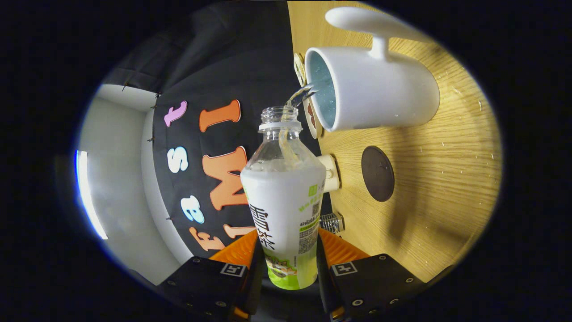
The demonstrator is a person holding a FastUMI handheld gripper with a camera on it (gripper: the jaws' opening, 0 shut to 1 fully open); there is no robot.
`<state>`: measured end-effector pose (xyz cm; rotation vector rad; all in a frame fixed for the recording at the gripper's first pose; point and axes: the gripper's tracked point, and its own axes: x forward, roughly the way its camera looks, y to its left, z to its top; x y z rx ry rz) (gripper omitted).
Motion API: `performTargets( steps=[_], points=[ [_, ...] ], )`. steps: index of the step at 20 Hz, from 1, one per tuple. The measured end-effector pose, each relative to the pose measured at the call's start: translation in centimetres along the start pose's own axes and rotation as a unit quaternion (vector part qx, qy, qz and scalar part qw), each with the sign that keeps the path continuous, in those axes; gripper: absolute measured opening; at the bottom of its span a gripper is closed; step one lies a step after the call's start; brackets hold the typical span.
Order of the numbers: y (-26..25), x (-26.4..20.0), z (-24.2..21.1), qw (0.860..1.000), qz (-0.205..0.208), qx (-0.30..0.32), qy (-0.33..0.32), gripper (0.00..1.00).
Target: Take the bottle from table, then pour the juice into the cup, finally place the bottle on the coaster
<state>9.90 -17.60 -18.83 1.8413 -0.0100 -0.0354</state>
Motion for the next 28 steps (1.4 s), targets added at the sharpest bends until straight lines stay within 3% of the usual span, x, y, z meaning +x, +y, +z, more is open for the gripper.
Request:
performTargets(
  steps=[12,28],
  points=[
    [1.8,0.2,1.4,0.999,0.038,0.021,-0.026,0.55],
    [1.6,1.0,1.1,0.997,0.024,0.065,-0.028,0.55]
  ],
)
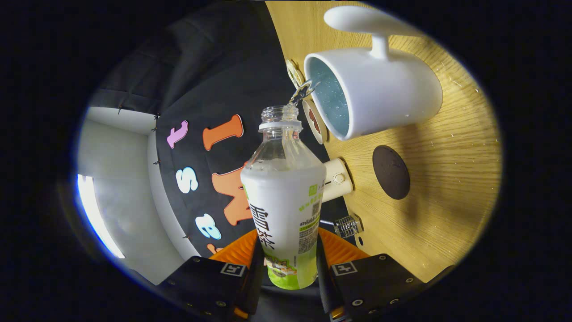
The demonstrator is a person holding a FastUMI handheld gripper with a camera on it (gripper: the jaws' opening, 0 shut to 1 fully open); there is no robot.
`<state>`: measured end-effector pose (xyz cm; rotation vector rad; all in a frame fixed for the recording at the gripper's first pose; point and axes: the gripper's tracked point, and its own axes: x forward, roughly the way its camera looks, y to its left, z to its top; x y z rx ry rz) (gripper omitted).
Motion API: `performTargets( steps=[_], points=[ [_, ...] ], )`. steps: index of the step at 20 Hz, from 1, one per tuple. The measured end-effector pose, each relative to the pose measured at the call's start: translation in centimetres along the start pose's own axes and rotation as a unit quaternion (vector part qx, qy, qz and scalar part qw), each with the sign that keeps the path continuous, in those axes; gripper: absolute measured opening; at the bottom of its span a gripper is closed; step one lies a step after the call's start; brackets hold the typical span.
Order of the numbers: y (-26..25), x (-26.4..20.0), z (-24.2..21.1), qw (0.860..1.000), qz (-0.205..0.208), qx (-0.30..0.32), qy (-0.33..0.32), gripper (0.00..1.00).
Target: Take the bottle from table, then pour the juice into the cup, finally place the bottle on the coaster
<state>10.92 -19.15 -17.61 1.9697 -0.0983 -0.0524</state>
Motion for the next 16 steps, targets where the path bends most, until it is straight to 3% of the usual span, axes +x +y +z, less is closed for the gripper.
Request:
performTargets(
  steps=[16],
  points=[
    [1.5,0.0,-1.6,0.998,0.002,0.058,0.003,0.55]
  ],
)
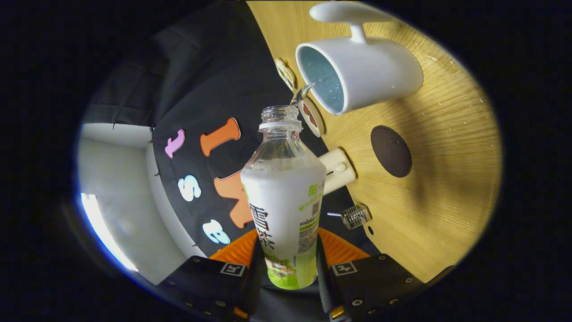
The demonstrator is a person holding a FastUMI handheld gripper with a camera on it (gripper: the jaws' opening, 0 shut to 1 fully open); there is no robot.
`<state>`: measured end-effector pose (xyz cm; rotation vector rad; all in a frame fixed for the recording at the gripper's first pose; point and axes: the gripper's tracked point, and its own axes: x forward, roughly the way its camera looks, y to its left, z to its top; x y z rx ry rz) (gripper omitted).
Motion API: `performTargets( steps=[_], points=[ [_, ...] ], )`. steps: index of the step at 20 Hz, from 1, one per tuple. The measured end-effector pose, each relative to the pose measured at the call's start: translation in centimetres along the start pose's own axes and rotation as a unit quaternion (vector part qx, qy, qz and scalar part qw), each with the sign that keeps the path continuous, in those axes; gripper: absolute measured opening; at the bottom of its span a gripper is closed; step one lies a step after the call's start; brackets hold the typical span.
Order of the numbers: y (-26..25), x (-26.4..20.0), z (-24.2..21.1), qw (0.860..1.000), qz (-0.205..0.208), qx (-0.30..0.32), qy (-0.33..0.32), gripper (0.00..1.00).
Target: Take the bottle from table, then pour the juice into the cup, finally place the bottle on the coaster
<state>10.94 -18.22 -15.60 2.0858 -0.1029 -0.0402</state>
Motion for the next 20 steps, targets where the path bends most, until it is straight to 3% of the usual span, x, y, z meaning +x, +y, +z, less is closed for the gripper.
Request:
performTargets(
  steps=[9,20],
  points=[
    [0.32,0.00,-0.10,0.999,0.020,0.028,0.001,0.55],
    [0.72,-0.13,0.53,0.997,0.015,0.078,-0.024,0.55]
  ],
)
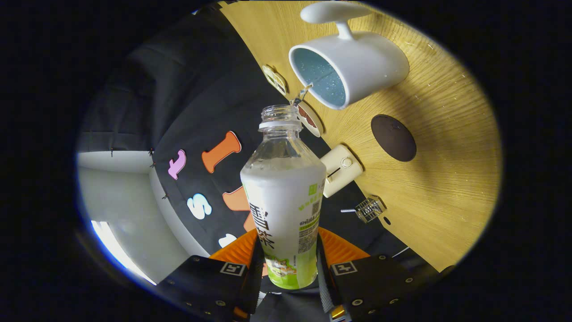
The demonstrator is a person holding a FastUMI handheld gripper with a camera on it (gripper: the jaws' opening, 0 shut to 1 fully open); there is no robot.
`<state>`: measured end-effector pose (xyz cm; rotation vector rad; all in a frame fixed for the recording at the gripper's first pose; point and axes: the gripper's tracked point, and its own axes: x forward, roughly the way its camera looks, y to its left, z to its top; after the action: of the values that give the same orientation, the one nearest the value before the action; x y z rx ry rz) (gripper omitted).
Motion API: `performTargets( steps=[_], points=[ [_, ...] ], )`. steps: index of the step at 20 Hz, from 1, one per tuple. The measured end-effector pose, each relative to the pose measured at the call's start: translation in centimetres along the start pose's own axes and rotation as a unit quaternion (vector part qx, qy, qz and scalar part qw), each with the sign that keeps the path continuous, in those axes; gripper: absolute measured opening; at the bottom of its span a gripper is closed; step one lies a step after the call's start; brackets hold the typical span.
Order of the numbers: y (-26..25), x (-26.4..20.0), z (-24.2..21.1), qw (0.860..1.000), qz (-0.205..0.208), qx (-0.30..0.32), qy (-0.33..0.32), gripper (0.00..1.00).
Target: Take the bottle from table, then pour the juice into the cup, finally place the bottle on the coaster
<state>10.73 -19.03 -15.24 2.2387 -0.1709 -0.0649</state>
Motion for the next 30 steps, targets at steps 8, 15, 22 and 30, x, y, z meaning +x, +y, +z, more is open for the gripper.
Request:
performTargets(
  steps=[8,15,22,30],
  points=[
    [0.8,0.4,0.0,0.999,0.005,0.040,-0.013,0.55],
    [1.2,0.5,0.1,0.997,0.018,0.072,-0.019,0.55],
    [-1.4,0.3,1.0,0.998,-0.038,-0.038,-0.026,0.55],
    [-6.0,1.1,1.4,0.959,-0.103,-0.263,0.003,0.55]
  ],
)
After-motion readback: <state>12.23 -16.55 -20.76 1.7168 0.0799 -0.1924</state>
